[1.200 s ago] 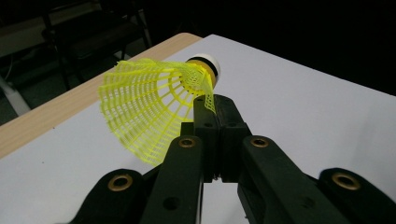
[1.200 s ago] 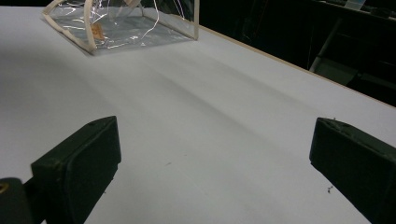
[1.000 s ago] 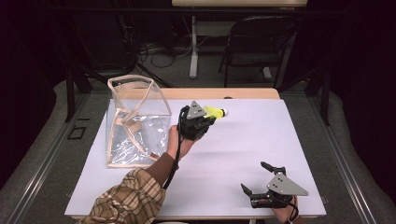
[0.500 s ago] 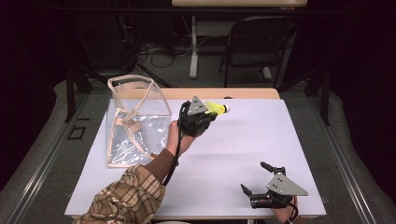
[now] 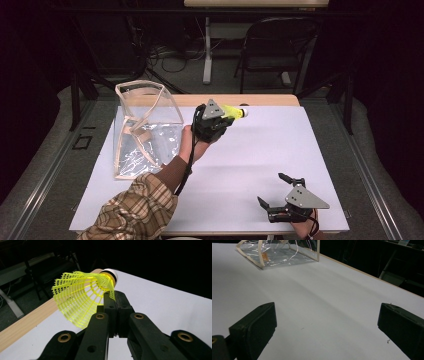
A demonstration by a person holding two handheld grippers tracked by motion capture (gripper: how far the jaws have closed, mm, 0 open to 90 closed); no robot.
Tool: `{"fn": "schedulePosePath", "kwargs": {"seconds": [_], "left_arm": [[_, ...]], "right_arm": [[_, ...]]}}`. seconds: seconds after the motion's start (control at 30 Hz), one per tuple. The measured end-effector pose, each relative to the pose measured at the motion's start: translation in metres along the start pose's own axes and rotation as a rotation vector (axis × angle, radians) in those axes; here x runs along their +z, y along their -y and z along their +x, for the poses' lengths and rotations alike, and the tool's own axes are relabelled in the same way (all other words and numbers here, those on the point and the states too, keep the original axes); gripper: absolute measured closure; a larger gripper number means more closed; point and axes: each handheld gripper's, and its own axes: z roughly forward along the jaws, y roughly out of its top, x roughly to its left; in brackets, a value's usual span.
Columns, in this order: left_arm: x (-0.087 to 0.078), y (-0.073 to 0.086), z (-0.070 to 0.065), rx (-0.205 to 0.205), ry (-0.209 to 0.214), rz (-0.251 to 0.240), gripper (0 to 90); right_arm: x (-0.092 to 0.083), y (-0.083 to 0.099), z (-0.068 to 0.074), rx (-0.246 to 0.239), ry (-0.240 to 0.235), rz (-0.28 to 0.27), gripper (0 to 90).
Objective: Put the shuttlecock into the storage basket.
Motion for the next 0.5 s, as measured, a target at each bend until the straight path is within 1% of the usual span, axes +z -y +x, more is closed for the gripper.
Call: {"fn": "schedulePosePath", "kwargs": {"seconds": [0.23, 0.5], "left_arm": [[-0.001, -0.008, 0.005, 0.007, -0.004, 0.0, 89.5], [-0.002, -0.014, 0.006, 0.014, -0.003, 0.001, 89.4]], "right_arm": [[0.001, 0.0, -0.001, -0.001, -0.006, 0.0, 1.6], [0.001, 0.0, 0.0, 0.002, -0.006, 0.002, 1.7]]}}
